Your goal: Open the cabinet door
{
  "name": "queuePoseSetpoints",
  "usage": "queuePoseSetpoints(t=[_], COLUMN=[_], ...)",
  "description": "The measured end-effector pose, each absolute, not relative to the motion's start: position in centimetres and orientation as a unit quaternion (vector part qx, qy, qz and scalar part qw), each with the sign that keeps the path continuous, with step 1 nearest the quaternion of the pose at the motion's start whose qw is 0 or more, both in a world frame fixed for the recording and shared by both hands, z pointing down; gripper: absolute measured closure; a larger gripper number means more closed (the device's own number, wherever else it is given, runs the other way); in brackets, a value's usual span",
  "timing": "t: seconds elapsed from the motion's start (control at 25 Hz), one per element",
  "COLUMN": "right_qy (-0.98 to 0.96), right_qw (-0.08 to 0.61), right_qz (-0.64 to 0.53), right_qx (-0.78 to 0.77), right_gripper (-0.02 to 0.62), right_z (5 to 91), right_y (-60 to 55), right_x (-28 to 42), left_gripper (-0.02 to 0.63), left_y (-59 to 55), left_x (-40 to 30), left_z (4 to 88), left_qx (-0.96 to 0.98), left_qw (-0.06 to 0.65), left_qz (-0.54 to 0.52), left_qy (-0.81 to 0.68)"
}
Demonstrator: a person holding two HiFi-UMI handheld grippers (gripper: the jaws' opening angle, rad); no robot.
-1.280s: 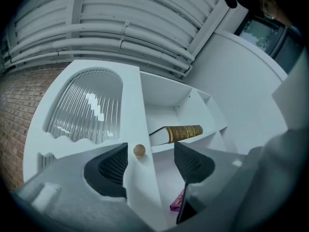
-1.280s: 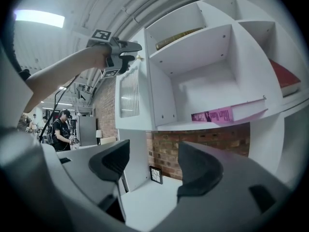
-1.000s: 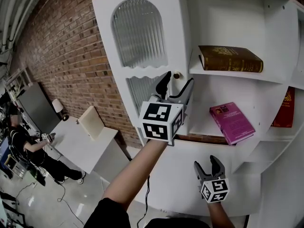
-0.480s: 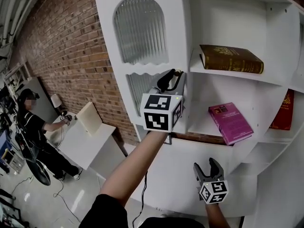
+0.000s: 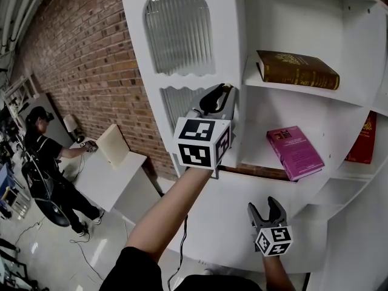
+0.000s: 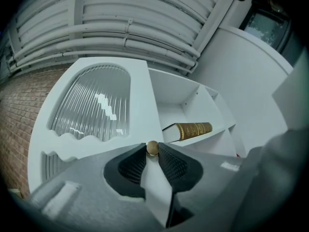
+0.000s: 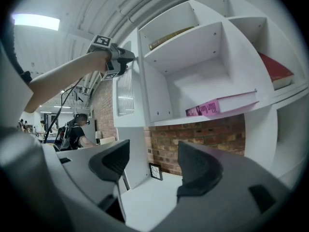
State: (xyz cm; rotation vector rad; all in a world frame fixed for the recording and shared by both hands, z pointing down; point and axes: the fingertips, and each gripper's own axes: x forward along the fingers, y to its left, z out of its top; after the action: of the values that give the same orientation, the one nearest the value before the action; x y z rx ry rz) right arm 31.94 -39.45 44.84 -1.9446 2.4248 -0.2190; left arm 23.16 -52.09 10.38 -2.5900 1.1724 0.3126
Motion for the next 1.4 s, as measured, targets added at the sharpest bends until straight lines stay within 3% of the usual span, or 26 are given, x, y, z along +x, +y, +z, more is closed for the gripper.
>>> queuePoseSetpoints(t=[0.72,1.4], right_qy=[0.824,0.844], right_qw=[0.002,0.026], right_qz=[-0.015,-0.057], right_qx=[-0.566,-0.533], right_gripper=[0.296,0.334], right_z=[41.3,41.4], right_y=[-42.8,-47.2], right_x=[24.3,22.7], left_gripper=[0.526,0.526], left_y=[-47.2,-46.9], left_x=[19.4,19.0], left_z=[10.5,10.4], left_qx=[-0.906,-0.908], left_qw=[0.110,0.106], left_qz=[0.148,0.150], left_qy=[0.382,0.376])
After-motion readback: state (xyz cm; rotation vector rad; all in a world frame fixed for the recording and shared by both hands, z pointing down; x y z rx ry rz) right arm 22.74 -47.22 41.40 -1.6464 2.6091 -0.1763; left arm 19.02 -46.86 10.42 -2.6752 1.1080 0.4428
